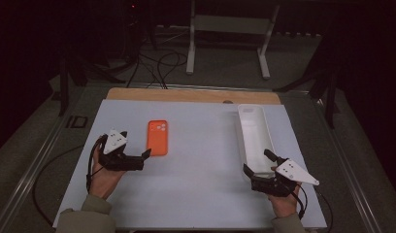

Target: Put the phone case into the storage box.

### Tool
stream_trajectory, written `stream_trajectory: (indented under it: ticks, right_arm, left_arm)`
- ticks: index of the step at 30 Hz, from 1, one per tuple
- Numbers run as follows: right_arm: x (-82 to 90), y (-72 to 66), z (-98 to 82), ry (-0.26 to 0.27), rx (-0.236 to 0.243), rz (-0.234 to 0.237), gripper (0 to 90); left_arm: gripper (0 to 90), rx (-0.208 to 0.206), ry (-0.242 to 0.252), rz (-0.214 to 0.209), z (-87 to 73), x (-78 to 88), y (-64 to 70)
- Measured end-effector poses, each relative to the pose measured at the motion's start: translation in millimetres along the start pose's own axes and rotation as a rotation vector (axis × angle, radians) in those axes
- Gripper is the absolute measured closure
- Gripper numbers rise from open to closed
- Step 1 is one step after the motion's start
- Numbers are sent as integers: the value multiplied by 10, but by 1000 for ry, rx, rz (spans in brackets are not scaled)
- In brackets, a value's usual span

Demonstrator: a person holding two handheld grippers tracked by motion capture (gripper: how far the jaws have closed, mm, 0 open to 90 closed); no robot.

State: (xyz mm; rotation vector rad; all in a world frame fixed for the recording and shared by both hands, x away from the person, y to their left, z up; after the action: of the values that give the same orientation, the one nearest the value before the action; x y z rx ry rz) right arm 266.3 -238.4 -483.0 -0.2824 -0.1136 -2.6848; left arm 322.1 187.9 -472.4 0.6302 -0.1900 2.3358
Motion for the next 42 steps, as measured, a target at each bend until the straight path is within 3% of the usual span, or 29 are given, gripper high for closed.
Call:
stream_trajectory:
  ticks: [14,27,42]
  right_arm:
    - [-2,19,-10,-3,-13,-18,89]
    - [16,40,2,6,-16,-38,90]
    - [8,57,7,6,-14,-43,91]
  left_arm:
    - [2,19,-22,4,5,-149,-117]
    - [2,5,-101,-5,-16,-407,-130]
    - [8,37,-187,-3,-41,-645,-221]
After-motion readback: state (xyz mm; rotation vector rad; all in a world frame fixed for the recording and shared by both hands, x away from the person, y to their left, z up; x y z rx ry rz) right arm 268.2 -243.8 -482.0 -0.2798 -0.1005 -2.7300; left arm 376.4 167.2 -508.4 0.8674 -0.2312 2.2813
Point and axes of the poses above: each handheld gripper's, and its own axes: x roughly backward along the jaws, z roughly out of its top, y roughly to its right, the point moved 4 cm from there along -x, roughly forward along the jaws, and after that the axes turned 9 degrees about -z, right-handed, at the moved point
